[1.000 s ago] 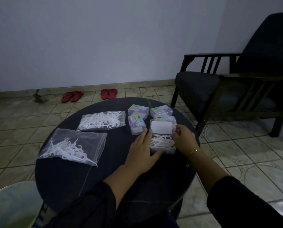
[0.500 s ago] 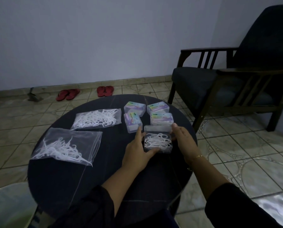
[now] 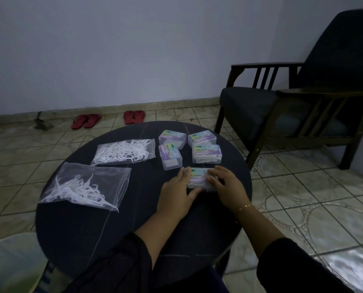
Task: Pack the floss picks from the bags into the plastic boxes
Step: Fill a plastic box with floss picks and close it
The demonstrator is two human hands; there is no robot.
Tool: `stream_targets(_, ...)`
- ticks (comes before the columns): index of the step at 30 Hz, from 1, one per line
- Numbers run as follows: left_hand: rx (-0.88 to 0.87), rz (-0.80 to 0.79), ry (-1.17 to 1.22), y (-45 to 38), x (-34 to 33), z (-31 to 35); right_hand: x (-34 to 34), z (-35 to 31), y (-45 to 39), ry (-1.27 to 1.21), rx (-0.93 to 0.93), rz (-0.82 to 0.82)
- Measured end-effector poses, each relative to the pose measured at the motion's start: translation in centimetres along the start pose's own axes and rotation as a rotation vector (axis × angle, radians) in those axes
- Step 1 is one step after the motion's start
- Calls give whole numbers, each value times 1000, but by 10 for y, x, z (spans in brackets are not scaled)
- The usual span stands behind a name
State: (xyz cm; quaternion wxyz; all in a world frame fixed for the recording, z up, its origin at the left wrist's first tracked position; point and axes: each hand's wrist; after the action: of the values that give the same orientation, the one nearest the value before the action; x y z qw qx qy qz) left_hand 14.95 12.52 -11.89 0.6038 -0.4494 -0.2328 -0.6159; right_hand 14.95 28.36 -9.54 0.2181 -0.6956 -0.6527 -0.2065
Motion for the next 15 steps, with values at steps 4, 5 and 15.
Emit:
stream_targets(4, -20, 8, -98, -3, -1, 2, -3, 0, -4, 56, 16, 42)
stream_targets(5, -13, 17, -116, -5, 0, 4, -3, 0, -6, 58, 20, 63)
stream_targets(15, 82, -170, -43, -34, 9, 25, -2, -5, -22, 100, -57, 209)
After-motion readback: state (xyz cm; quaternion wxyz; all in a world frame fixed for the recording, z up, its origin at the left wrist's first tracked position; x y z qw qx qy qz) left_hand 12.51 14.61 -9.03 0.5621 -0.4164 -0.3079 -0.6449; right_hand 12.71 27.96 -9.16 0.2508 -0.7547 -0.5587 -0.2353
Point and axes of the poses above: each hand's wrist, its own y-axis away from the middle knuckle, its own x-axis out of the back of the hand, z = x × y, and after that the axes turned 1 degree about z, right-handed
